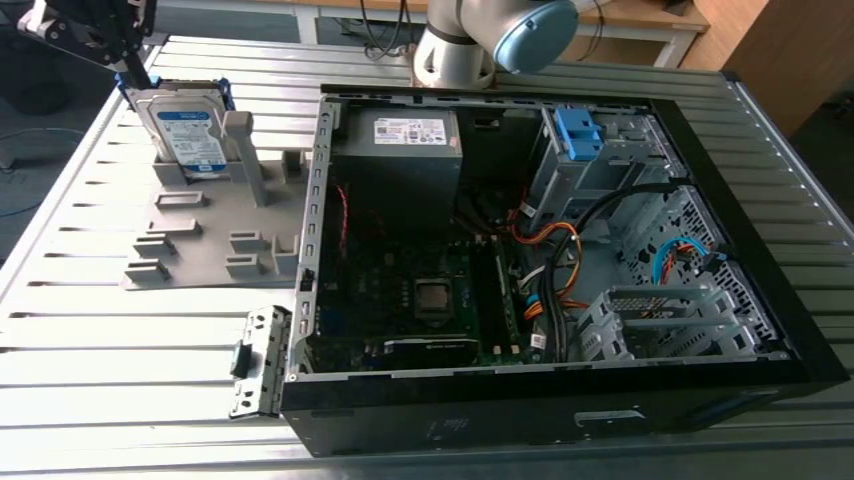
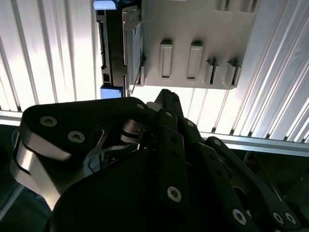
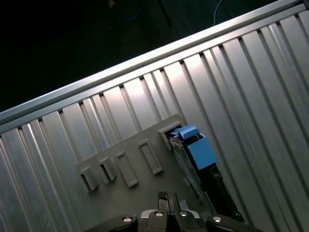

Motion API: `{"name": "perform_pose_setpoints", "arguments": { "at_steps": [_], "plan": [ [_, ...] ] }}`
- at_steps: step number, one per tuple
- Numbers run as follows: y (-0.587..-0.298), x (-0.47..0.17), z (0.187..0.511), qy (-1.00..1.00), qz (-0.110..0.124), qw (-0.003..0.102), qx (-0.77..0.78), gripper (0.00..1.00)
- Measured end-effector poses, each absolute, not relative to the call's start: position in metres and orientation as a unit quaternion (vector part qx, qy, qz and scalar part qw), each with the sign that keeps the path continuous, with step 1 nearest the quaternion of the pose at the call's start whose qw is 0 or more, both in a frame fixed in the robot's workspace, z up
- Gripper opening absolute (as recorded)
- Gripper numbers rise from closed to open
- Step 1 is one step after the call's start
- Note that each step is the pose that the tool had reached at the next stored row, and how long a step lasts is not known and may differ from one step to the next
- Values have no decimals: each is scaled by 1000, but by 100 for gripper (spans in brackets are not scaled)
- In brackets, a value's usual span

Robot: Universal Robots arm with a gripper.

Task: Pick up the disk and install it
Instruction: 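Pick up the disk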

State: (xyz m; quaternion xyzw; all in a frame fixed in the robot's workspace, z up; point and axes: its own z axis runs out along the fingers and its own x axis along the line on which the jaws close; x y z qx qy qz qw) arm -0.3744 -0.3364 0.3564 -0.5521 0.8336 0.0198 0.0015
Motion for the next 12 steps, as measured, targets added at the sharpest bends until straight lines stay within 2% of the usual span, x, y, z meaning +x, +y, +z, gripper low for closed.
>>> {"name": "perform_pose_setpoints", "arguments": {
  "at_steps": [12],
  "plan": [
    [-336, -374, 356, 808, 20, 0, -589, 11]
  ]
}}
